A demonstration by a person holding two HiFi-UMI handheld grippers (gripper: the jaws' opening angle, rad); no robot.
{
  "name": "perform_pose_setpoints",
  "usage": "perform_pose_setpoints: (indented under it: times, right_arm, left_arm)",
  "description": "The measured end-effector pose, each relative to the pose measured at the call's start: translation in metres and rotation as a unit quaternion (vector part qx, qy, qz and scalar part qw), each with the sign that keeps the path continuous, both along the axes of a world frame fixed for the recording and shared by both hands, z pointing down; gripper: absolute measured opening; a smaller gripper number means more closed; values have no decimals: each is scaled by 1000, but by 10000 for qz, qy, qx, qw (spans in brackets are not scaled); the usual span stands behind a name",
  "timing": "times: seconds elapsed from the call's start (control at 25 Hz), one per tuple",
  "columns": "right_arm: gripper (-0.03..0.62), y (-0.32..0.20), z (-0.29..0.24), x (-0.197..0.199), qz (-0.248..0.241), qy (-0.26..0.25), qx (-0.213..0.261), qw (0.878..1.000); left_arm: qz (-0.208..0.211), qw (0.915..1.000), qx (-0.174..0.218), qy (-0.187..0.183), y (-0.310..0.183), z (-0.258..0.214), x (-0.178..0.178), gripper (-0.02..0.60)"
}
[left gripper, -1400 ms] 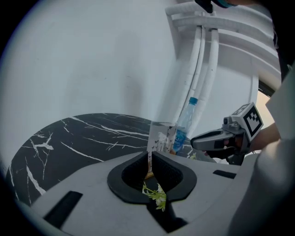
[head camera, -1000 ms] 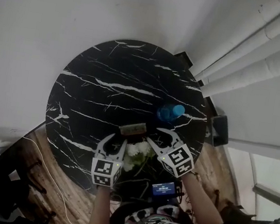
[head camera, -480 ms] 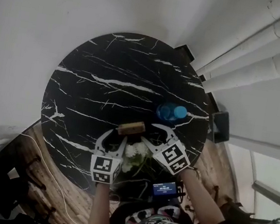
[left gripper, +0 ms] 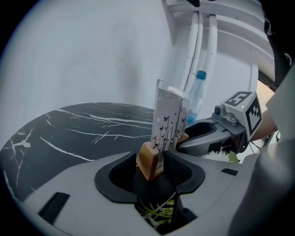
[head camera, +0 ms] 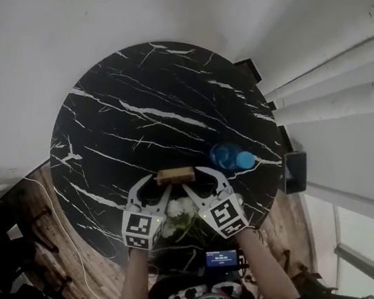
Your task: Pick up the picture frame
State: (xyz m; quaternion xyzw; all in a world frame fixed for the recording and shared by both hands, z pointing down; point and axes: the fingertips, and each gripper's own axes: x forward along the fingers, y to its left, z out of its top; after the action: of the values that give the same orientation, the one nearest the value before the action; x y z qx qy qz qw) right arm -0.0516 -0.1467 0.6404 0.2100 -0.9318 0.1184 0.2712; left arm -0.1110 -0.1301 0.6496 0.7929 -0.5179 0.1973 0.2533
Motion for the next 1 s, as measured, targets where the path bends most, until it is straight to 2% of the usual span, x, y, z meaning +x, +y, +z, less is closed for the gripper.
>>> perform_pose_setpoints:
  times: [0.12, 0.28, 0.64, 1.0]
  right_arm:
    - [156, -3, 2, 0, -21, 32, 121, 9999]
    - [156, 4, 2, 0, -19, 13, 17, 10000]
    - [155, -4, 0, 0, 179, -43, -131, 9997]
    - [153, -7, -2, 1, 312, -47, -353, 9989]
  left_arm:
    - [71, 9999, 88, 35, -2, 2, 0, 178]
    - [148, 9998, -9, 146, 5, 2, 3, 176]
    - [12, 9994, 20, 353, -4, 0, 1, 175]
    - [-74, 9982, -166, 568, -8, -2, 1, 170]
